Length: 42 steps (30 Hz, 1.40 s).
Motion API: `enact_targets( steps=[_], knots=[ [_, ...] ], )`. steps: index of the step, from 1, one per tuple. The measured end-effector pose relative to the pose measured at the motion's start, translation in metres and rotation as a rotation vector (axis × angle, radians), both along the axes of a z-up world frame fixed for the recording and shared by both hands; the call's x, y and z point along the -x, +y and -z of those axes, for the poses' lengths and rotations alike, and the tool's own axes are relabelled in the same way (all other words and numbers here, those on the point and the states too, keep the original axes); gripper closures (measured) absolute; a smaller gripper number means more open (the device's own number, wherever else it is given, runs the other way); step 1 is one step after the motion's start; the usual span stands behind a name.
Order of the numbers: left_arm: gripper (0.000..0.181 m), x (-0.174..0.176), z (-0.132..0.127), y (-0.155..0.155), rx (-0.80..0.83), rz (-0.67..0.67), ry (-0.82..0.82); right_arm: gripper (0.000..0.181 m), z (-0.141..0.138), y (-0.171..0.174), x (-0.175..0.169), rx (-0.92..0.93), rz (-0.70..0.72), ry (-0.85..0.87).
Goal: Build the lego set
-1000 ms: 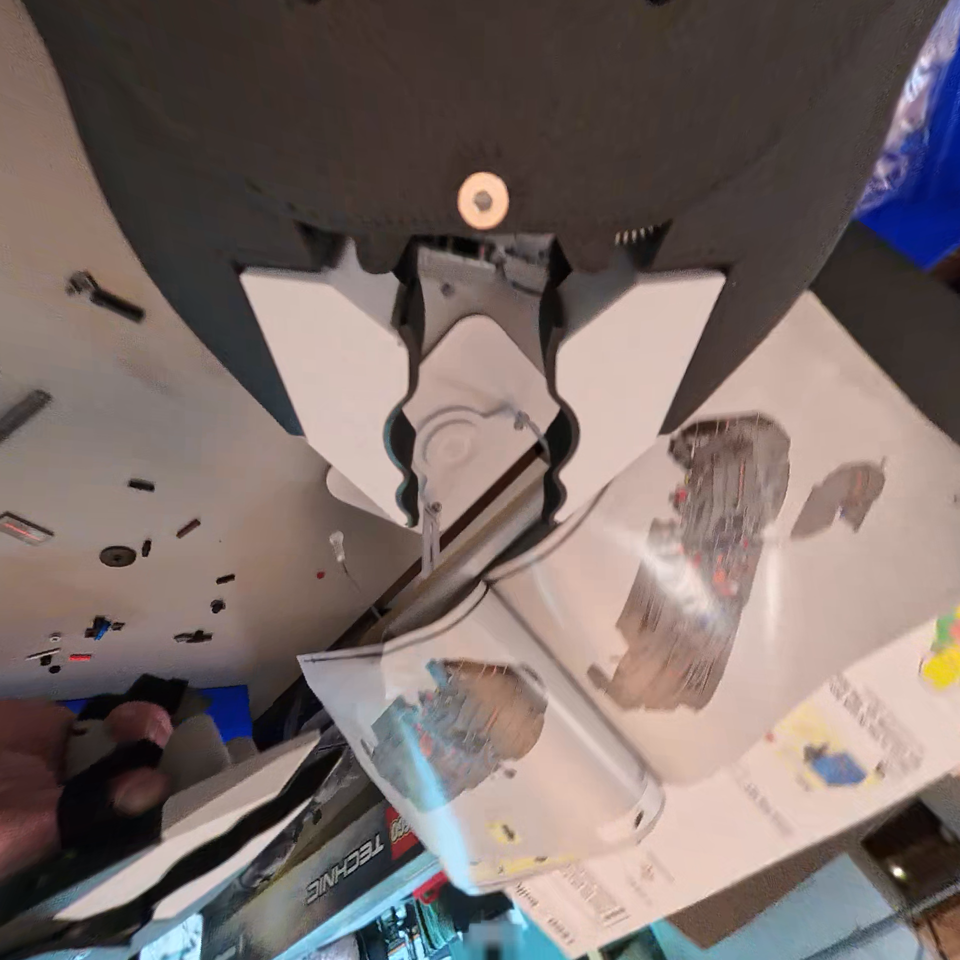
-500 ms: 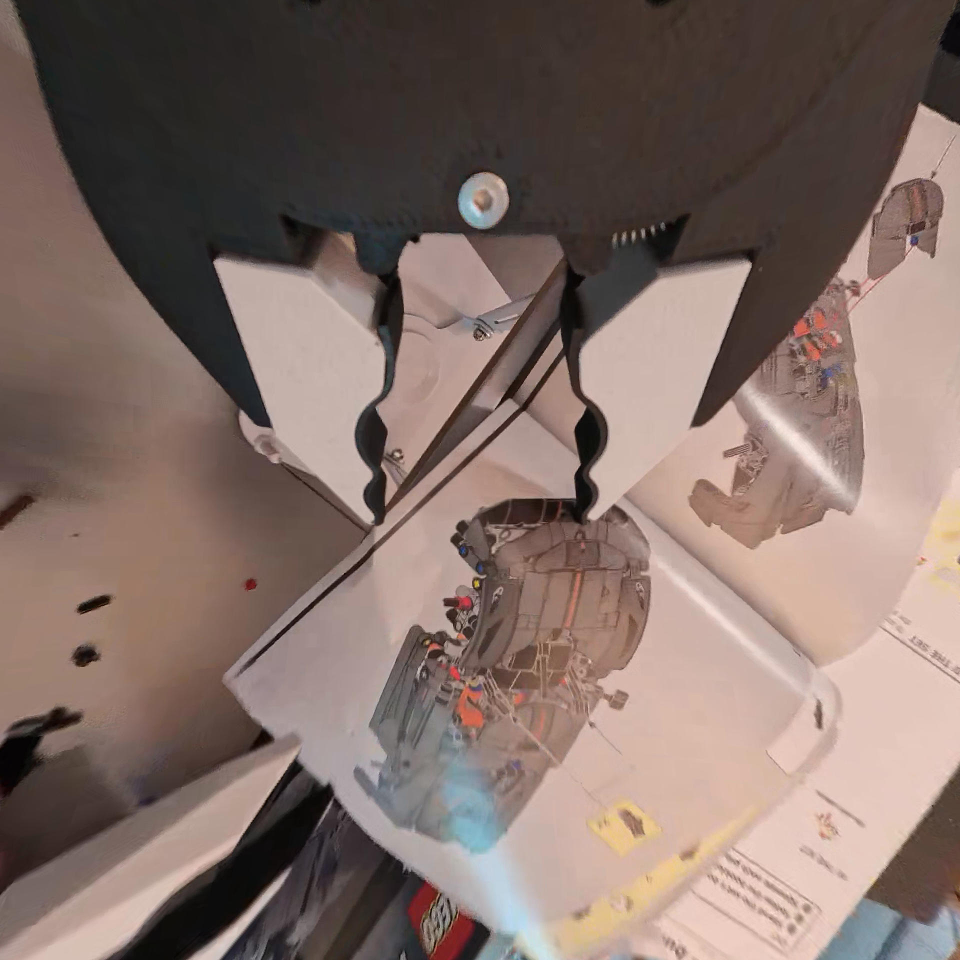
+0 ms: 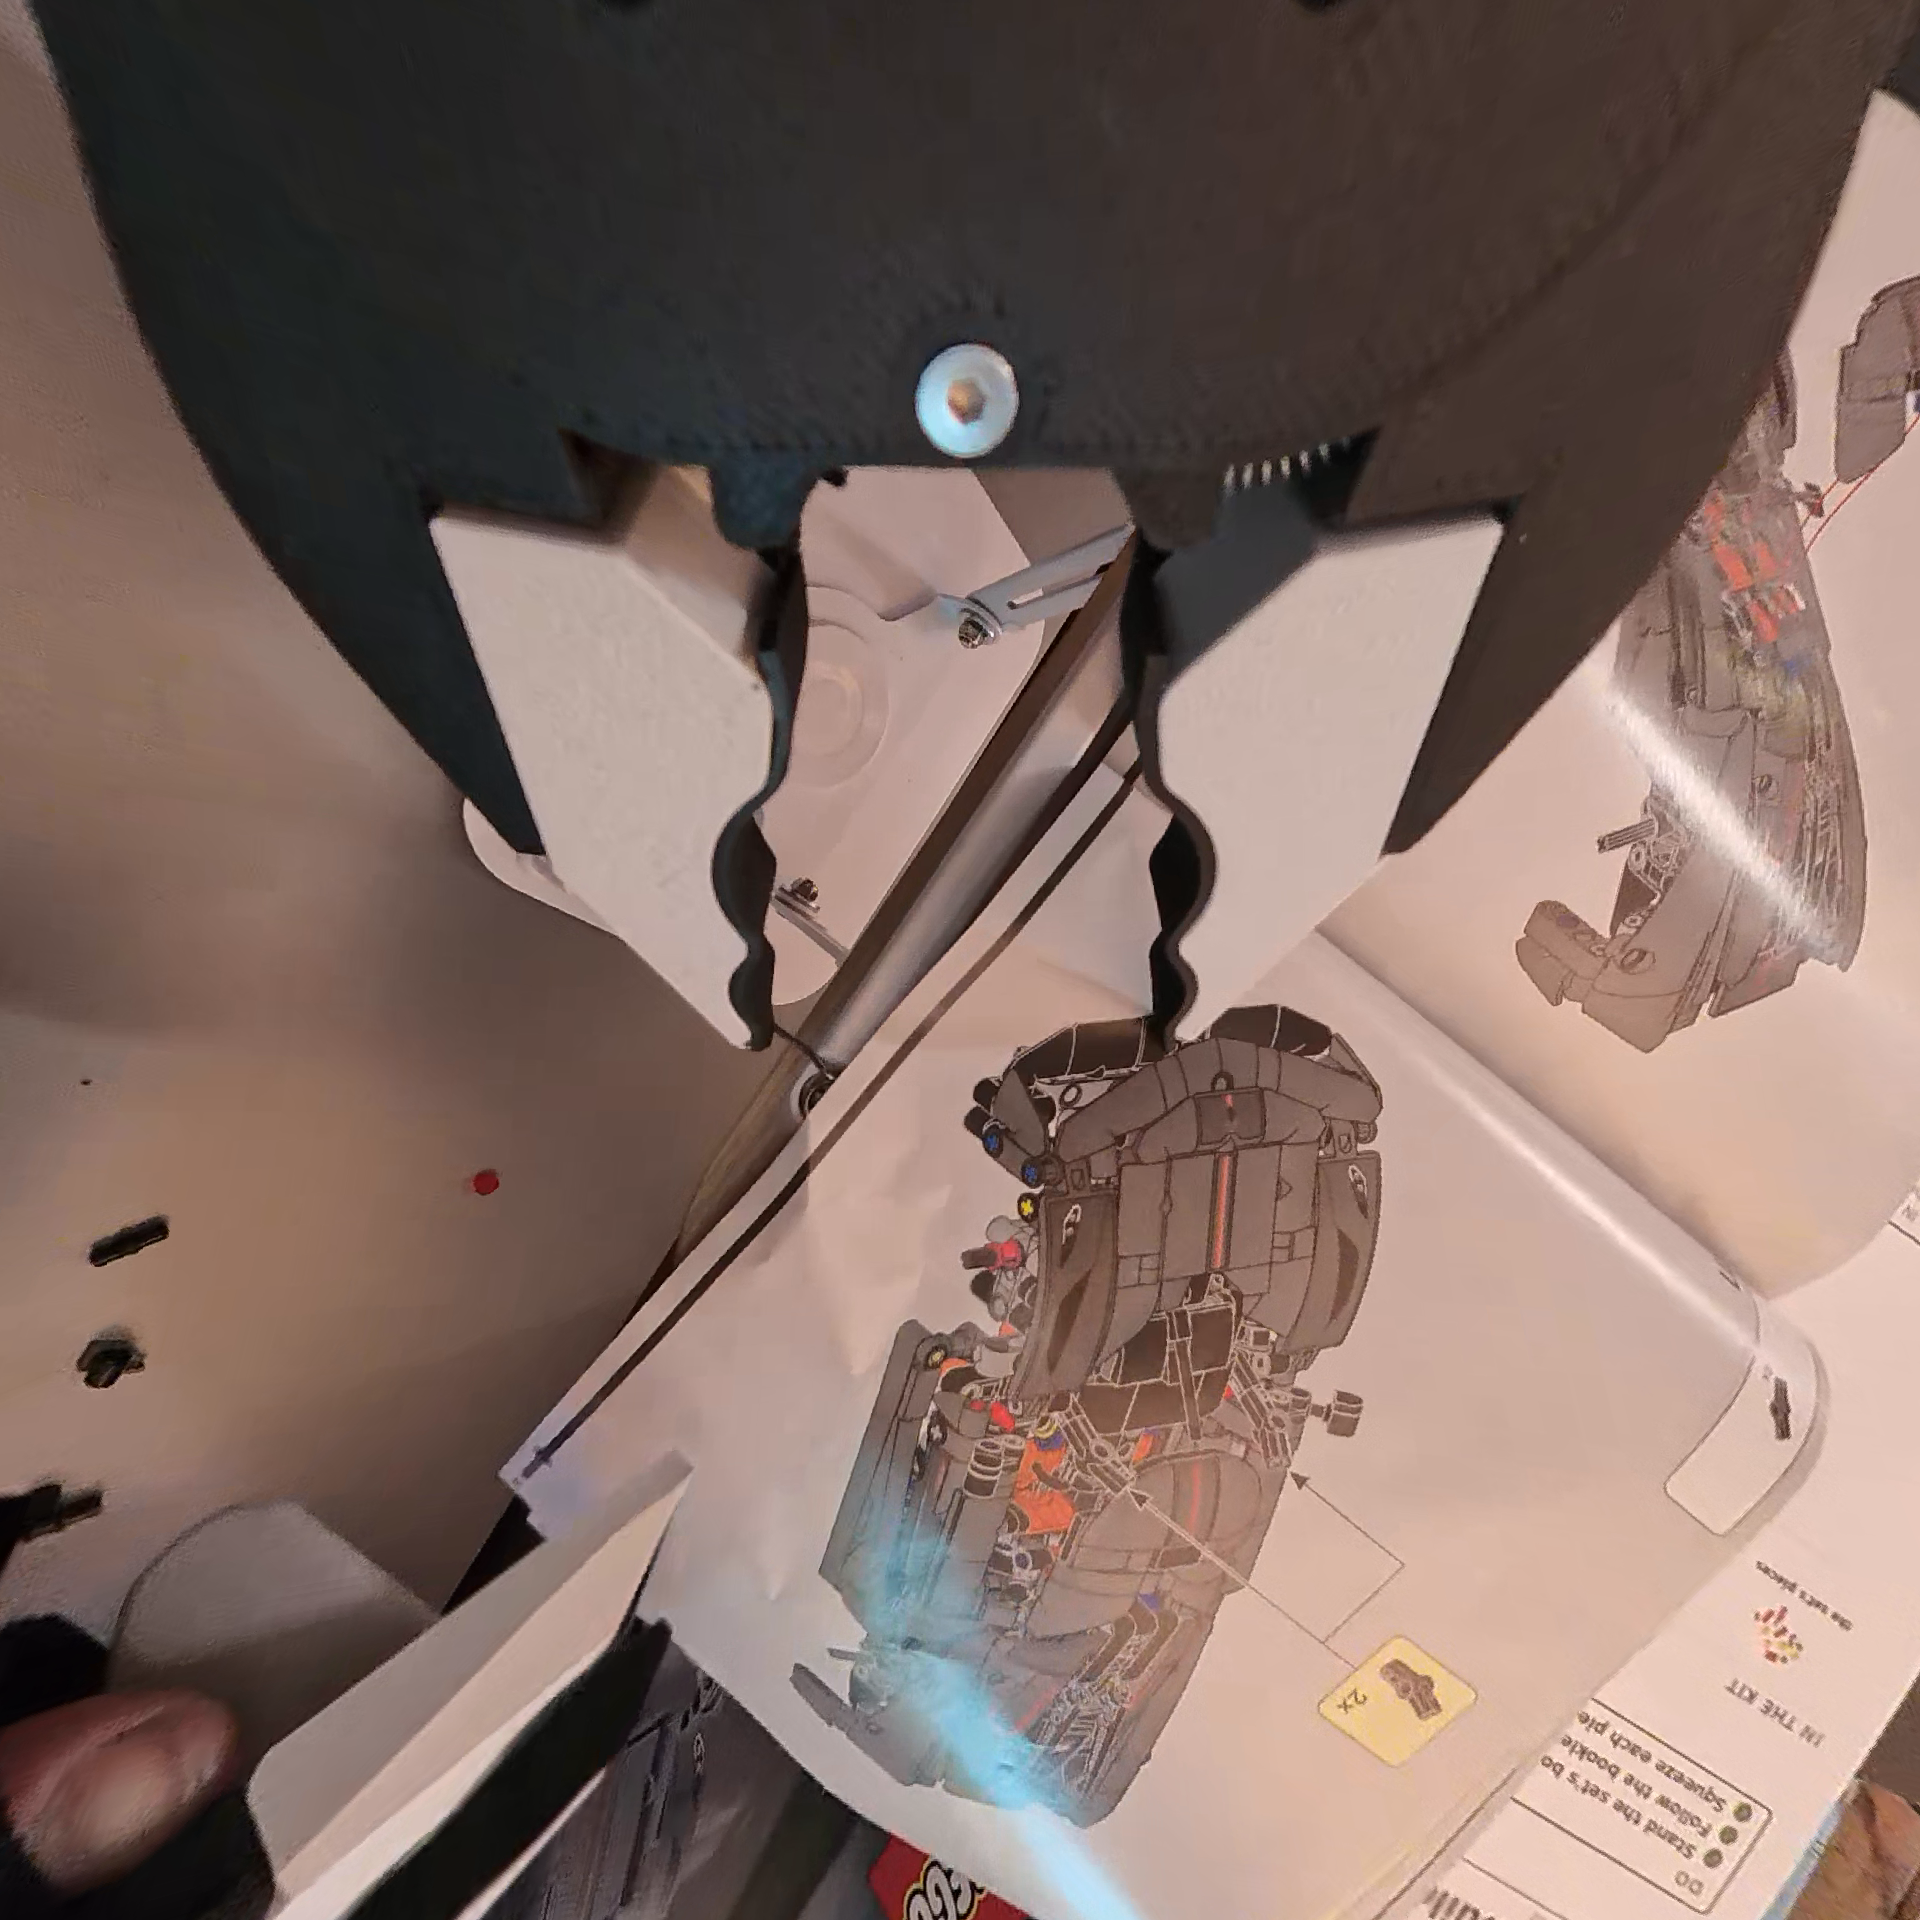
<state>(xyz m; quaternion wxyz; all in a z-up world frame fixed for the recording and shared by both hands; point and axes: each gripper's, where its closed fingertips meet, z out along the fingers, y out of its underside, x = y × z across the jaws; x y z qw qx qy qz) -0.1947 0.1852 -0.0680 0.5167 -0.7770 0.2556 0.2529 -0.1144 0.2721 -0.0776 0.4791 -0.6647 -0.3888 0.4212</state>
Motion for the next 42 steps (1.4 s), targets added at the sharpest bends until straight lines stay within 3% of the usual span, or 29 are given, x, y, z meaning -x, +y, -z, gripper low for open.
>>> enact_targets(
  steps=[9, 19, 25, 31, 38, 42],
  knots=[
    [0.109, 0.002, 0.003, 0.001, -0.005, 0.003, -0.010, 0.137, 0.010, -0.014, 0.018, -0.041, -0.051, -0.037],
    [0.112, 0.004, -0.001, 0.000, -0.028, -0.008, -0.017, 0.181, -0.029, -0.036, 0.016, -0.173, -0.094, 0.035],
    [0.108, 0.000, -0.015, -0.003, -0.094, 0.008, -0.017, 0.181, -0.067, -0.071, 0.018, -0.303, -0.162, 0.067],
    [0.098, -0.008, -0.036, -0.009, -0.188, 0.040, -0.018, 0.181, -0.088, -0.104, 0.027, -0.370, -0.200, 0.068],
    [0.122, -0.013, -0.056, -0.022, -0.274, 0.096, -0.003, 0.181, -0.093, -0.124, 0.036, -0.374, -0.257, 0.094],
    [0.149, -0.011, -0.070, -0.033, -0.316, 0.132, -0.020, 0.181, -0.095, -0.130, 0.039, -0.351, -0.290, 0.127]
  ],
)
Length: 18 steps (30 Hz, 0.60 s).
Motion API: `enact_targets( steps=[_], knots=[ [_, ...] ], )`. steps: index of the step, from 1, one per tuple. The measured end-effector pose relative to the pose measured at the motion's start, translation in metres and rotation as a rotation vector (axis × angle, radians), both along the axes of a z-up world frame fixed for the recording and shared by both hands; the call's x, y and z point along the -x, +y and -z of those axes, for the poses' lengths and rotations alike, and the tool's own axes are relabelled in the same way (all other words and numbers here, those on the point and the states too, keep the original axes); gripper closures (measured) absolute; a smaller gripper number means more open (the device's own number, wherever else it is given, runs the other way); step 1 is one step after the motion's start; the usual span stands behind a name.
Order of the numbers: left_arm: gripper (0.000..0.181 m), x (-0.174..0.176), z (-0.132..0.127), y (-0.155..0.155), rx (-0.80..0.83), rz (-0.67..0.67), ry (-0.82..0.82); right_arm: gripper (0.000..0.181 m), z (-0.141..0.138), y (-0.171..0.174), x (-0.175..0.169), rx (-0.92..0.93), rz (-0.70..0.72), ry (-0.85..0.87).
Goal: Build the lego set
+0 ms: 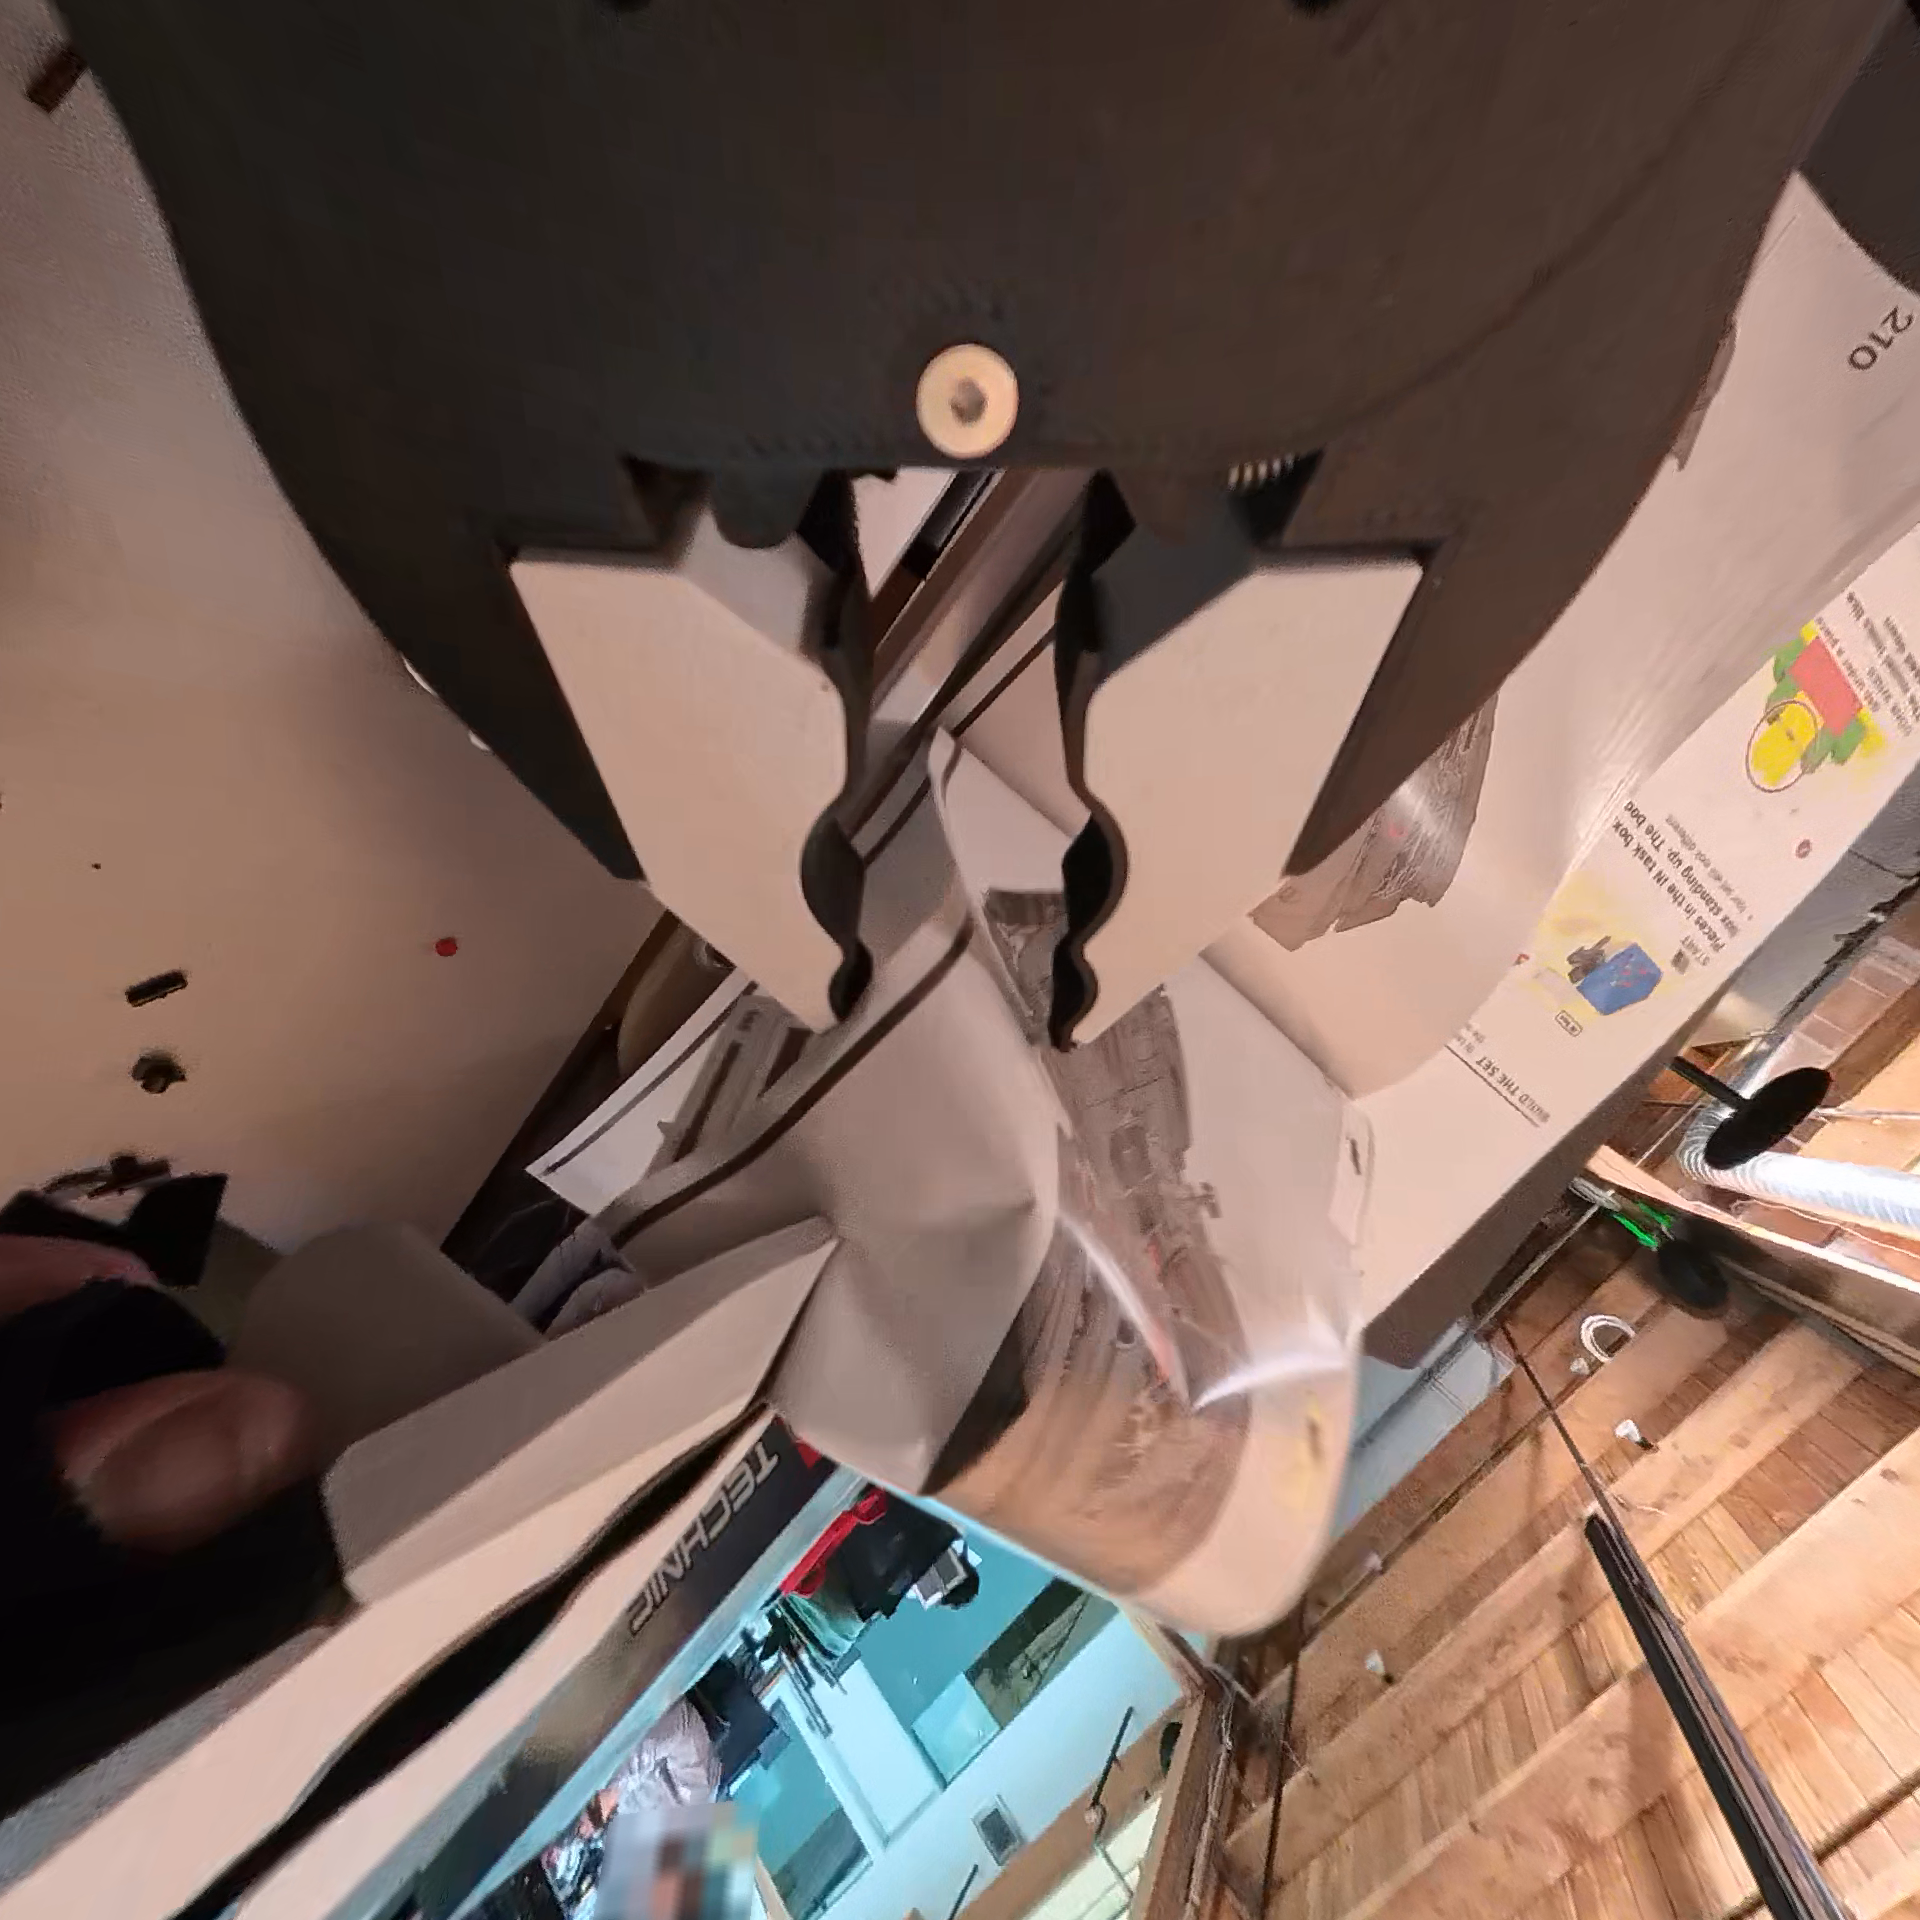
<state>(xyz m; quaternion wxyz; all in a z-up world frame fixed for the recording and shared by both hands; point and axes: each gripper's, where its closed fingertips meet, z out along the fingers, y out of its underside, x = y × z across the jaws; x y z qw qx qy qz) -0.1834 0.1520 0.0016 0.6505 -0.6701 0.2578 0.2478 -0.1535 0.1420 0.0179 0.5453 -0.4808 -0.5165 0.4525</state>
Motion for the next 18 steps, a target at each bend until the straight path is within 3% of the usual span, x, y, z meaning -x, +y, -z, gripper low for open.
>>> enact_targets(
  steps=[5, 12, 18],
  knots=[
    [0.181, 0.017, -0.011, -0.010, -0.062, -0.039, -0.009, 0.168, -0.007, -0.007, 0.000, 0.033, -0.055, 0.051],
    [0.181, 0.061, -0.026, -0.032, -0.188, -0.056, -0.243, 0.148, -0.011, 0.017, -0.009, 0.106, 0.005, 0.109],
    [0.174, 0.124, -0.040, -0.068, -0.353, -0.046, -0.604, 0.144, 0.009, 0.038, -0.008, 0.165, 0.051, 0.049]
  ],
)
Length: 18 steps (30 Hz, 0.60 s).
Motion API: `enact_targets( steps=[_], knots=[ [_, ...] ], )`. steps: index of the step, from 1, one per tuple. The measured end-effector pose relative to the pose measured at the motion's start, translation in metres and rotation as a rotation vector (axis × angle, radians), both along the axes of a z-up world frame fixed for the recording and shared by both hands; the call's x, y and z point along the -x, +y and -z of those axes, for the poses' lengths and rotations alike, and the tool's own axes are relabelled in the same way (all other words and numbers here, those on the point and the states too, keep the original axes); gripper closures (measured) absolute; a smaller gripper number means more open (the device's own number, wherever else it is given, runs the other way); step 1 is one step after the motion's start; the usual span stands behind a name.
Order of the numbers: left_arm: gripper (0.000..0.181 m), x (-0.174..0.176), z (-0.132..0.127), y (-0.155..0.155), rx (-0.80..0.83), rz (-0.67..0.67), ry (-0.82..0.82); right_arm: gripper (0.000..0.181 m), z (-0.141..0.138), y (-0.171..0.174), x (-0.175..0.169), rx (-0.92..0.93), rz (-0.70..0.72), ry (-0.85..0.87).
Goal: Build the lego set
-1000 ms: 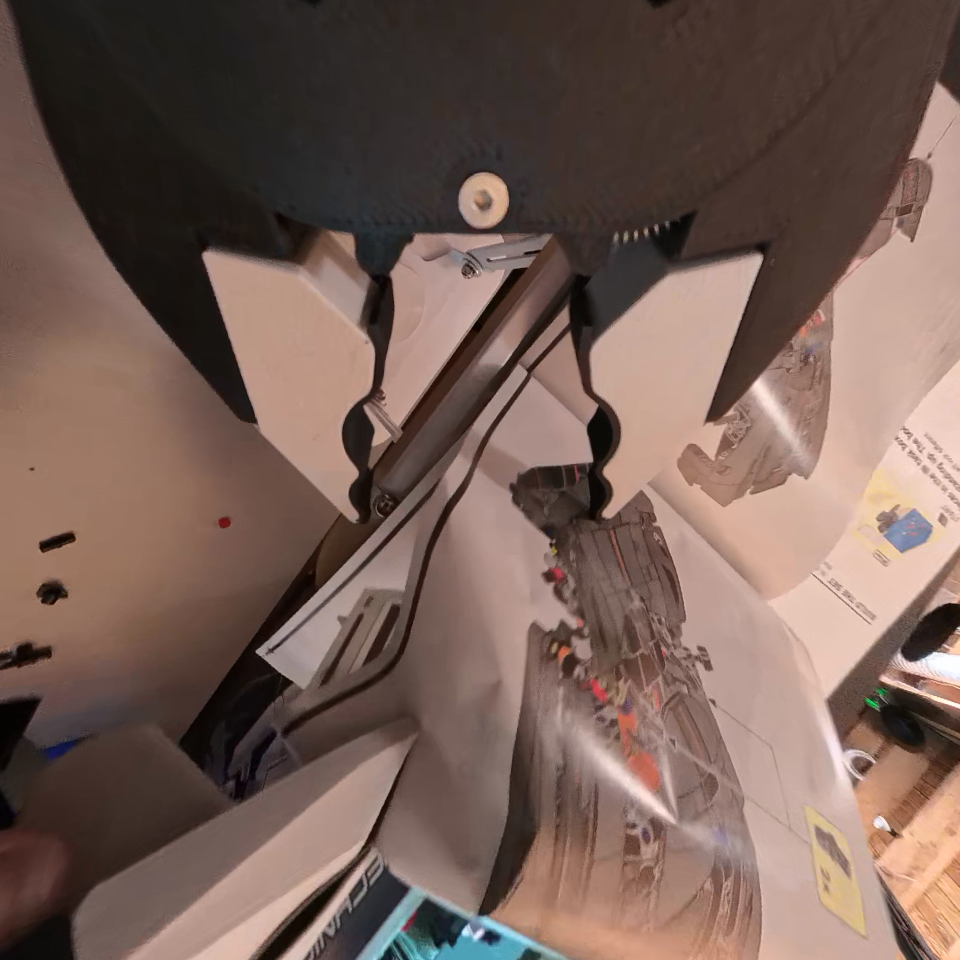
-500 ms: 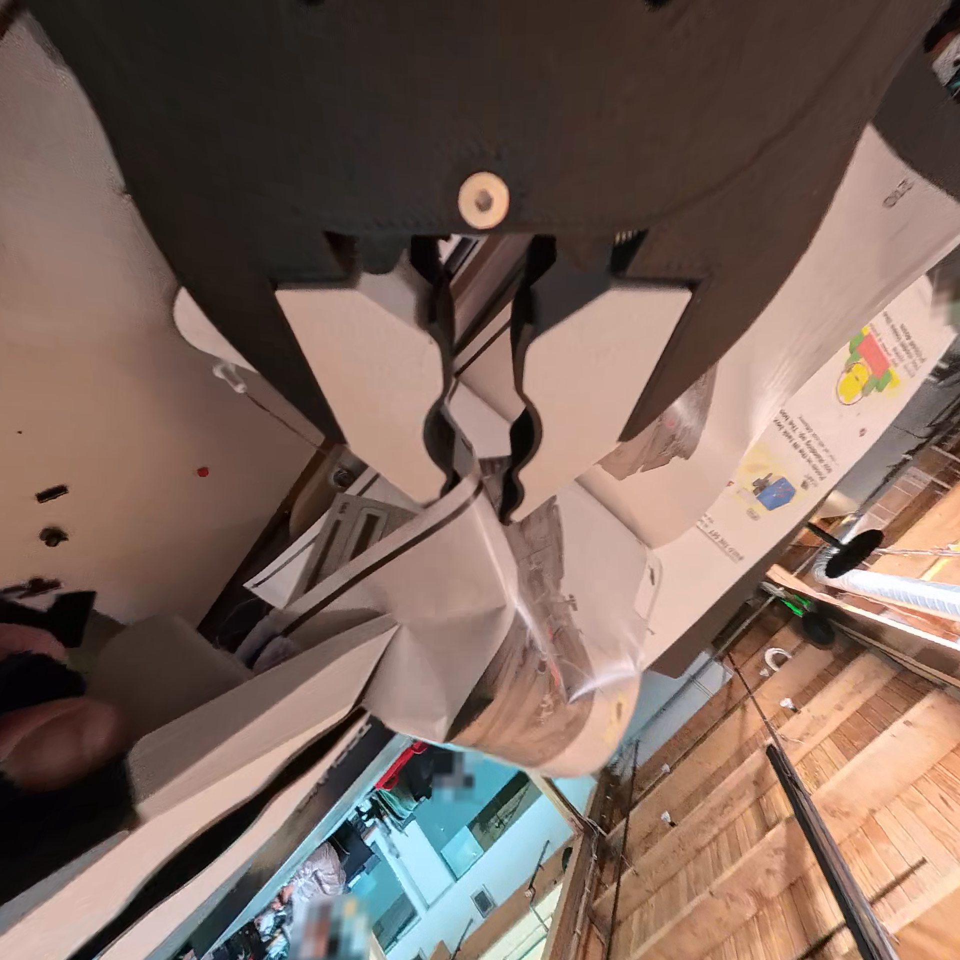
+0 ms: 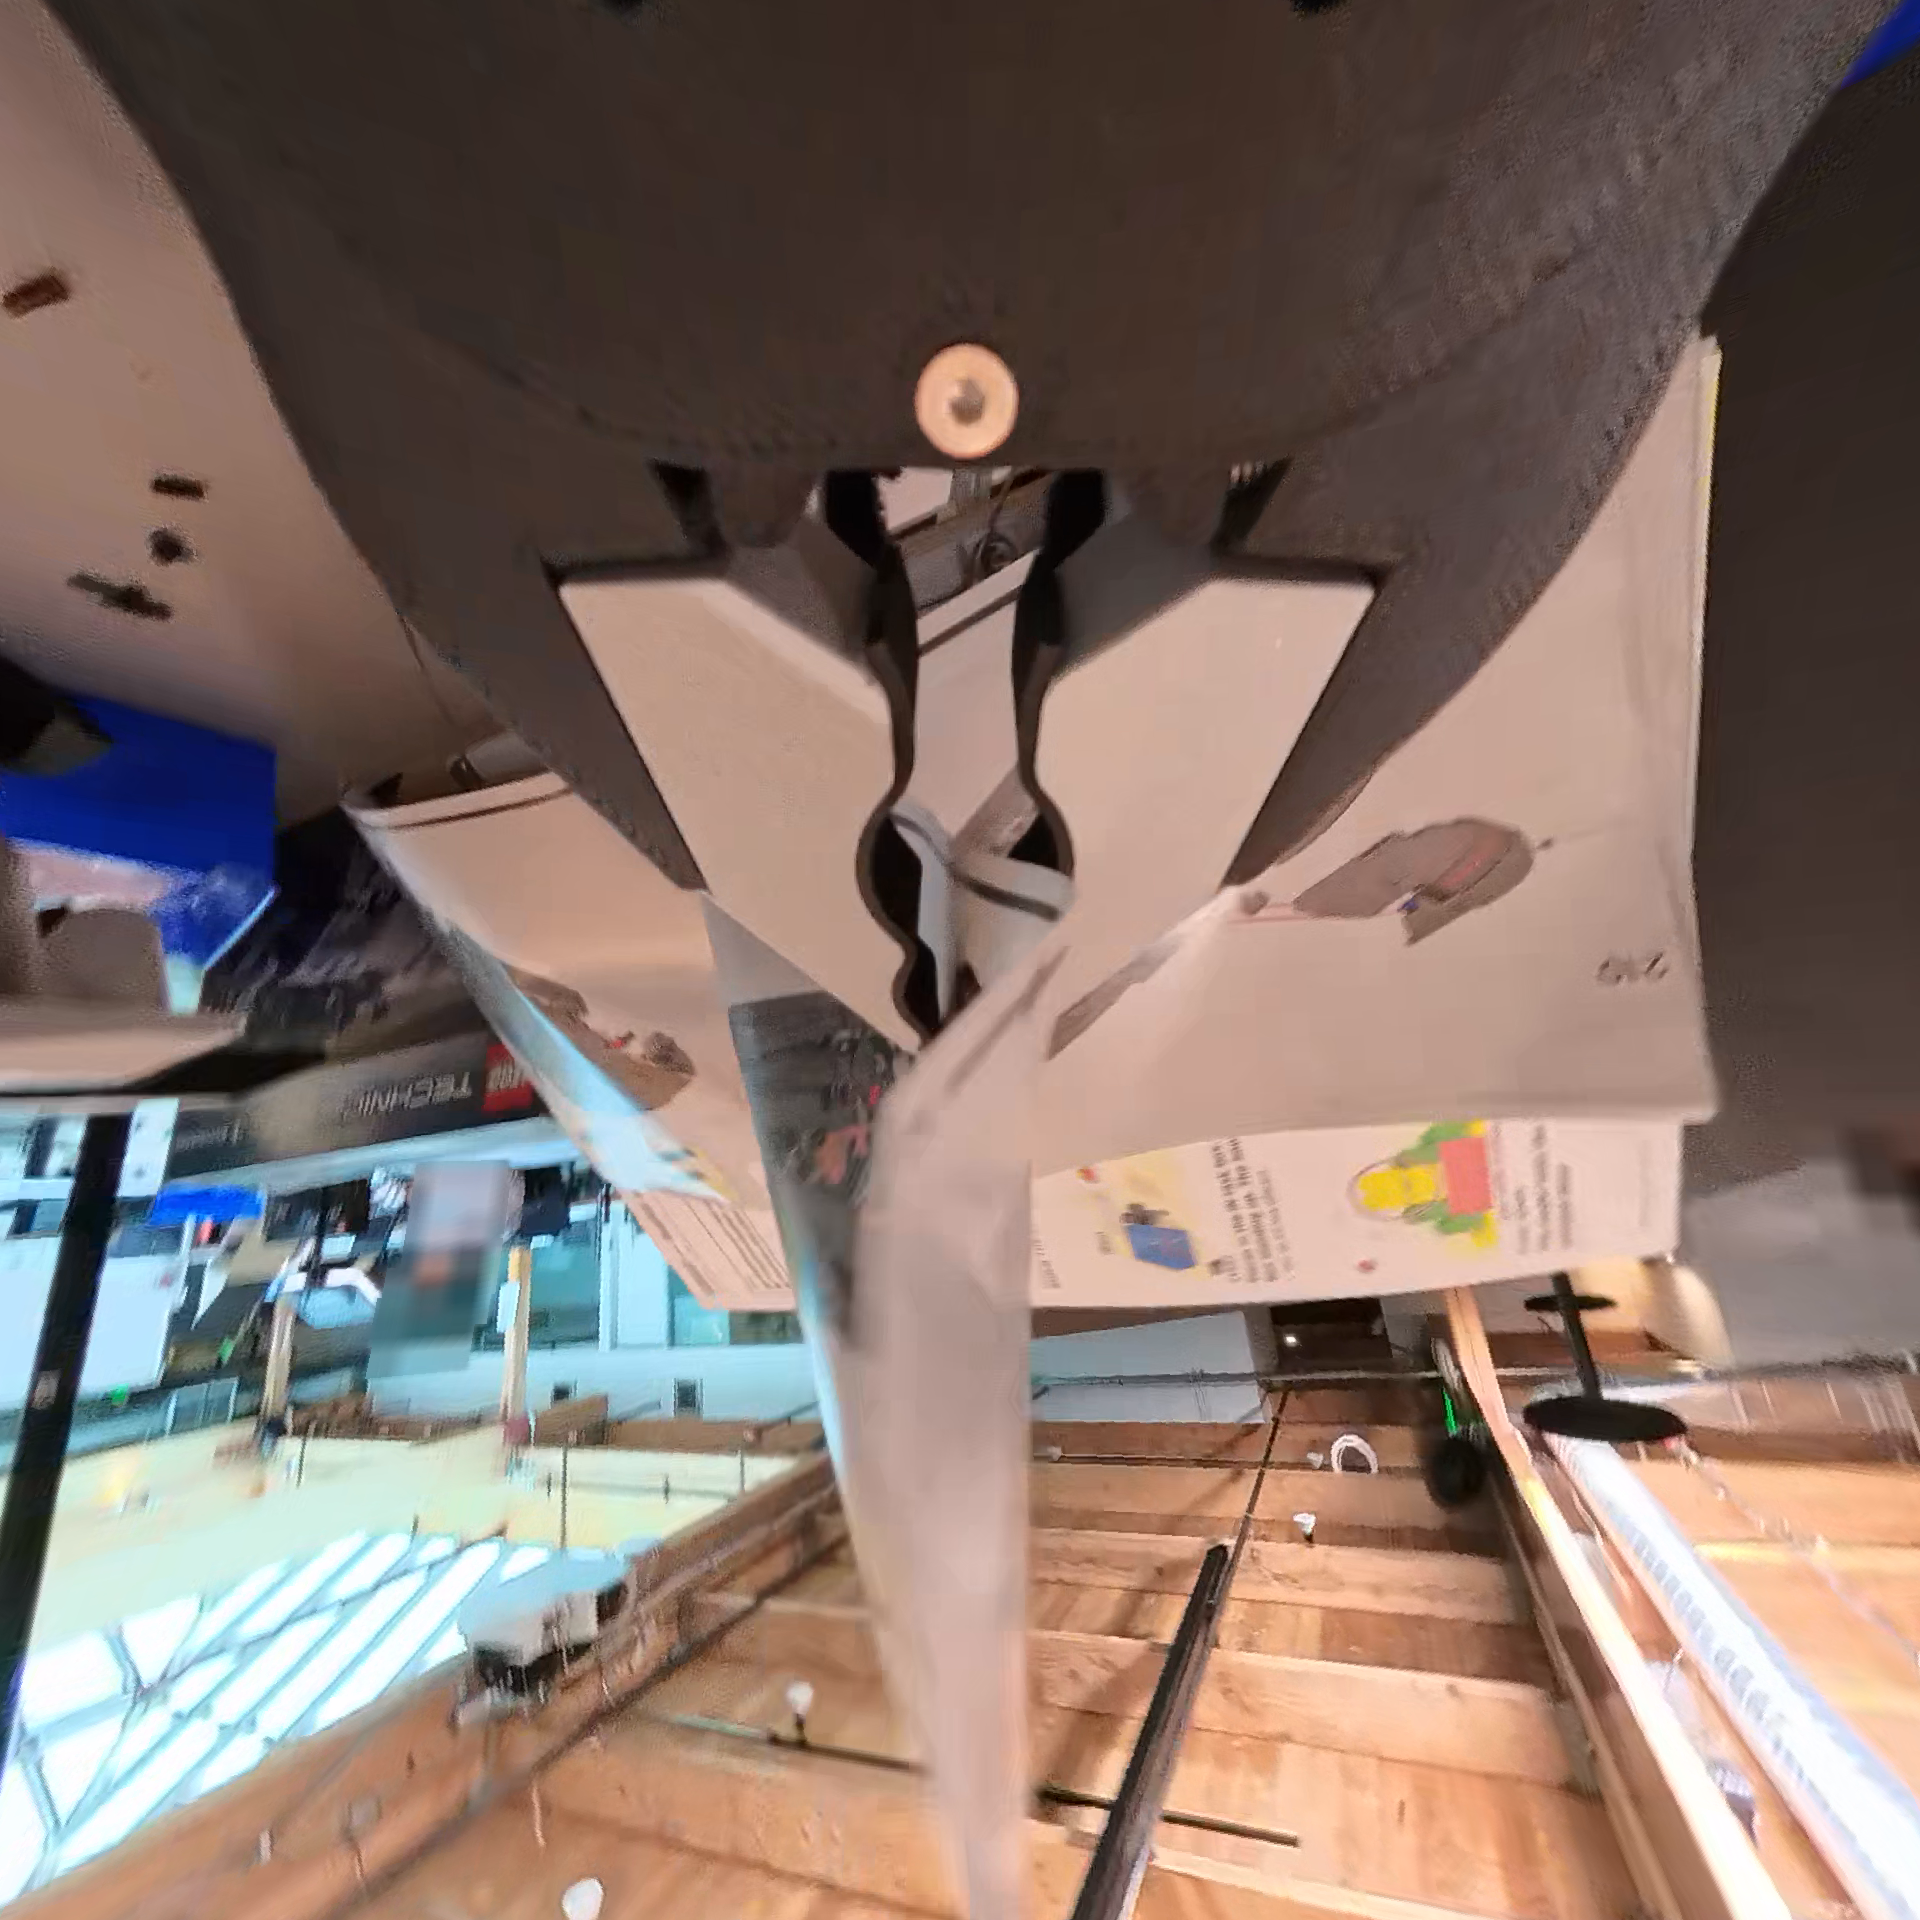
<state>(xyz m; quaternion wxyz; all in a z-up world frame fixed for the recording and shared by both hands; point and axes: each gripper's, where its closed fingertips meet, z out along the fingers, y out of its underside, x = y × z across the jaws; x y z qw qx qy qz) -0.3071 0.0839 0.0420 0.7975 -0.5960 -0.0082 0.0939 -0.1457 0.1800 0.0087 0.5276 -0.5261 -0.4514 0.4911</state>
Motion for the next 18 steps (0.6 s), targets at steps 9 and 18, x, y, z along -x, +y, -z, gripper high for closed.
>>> enact_targets(
  steps=[9, 18],
  knots=[
    [0.181, 0.048, 0.007, -0.031, -0.064, 0.063, -0.183, 0.141, 0.030, 0.014, 0.008, 0.060, 0.022, -0.089],
    [0.181, 0.056, 0.012, -0.033, -0.080, 0.129, -0.267, 0.143, 0.024, 0.012, 0.005, 0.051, 0.017, -0.071]
  ],
)
